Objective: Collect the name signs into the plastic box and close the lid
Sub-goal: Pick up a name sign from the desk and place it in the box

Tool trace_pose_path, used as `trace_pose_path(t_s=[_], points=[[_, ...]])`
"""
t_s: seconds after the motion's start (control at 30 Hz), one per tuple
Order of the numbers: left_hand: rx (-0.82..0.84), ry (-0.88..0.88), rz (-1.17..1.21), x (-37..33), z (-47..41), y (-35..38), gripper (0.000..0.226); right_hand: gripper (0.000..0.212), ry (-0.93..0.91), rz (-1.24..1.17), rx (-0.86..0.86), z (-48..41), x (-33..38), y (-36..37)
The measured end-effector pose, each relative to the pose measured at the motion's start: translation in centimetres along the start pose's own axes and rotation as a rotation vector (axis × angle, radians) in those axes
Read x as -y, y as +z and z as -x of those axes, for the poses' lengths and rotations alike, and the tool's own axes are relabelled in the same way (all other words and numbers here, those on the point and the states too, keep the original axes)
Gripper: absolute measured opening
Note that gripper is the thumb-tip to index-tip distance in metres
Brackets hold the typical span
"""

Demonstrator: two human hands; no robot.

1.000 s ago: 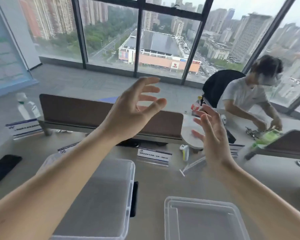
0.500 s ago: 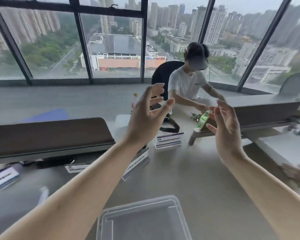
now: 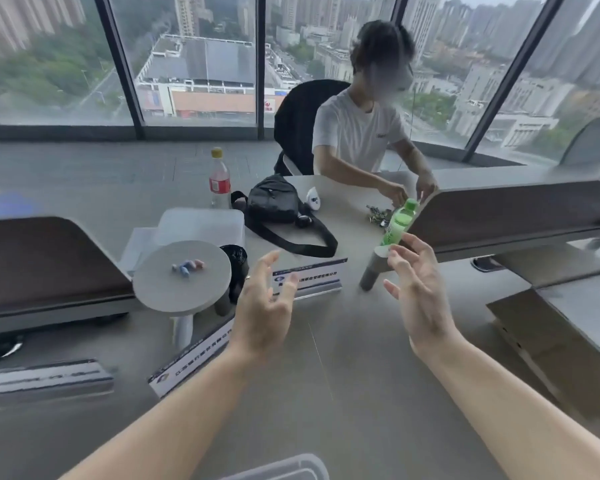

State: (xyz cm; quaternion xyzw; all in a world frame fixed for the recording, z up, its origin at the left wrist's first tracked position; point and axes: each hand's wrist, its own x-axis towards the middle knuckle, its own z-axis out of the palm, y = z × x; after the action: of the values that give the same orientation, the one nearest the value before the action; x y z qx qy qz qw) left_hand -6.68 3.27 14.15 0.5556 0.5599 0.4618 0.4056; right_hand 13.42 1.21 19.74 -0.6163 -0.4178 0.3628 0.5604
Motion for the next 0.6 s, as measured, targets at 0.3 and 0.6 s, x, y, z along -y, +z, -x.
trace_pose_path(t_s=[0.3, 0.6], points=[[-0.112, -0.27, -0.173, 12.8, -7.0, 6.1, 0.067, 0.05, 0.168, 0.108, 0.122, -8.4, -16.7, 2.7], [-0.224, -0.236, -0.141, 17.0, -12.1, 8.1, 0.028, 0.081, 0.179, 0.252, 0.204, -17.2, -22.6, 5.4]])
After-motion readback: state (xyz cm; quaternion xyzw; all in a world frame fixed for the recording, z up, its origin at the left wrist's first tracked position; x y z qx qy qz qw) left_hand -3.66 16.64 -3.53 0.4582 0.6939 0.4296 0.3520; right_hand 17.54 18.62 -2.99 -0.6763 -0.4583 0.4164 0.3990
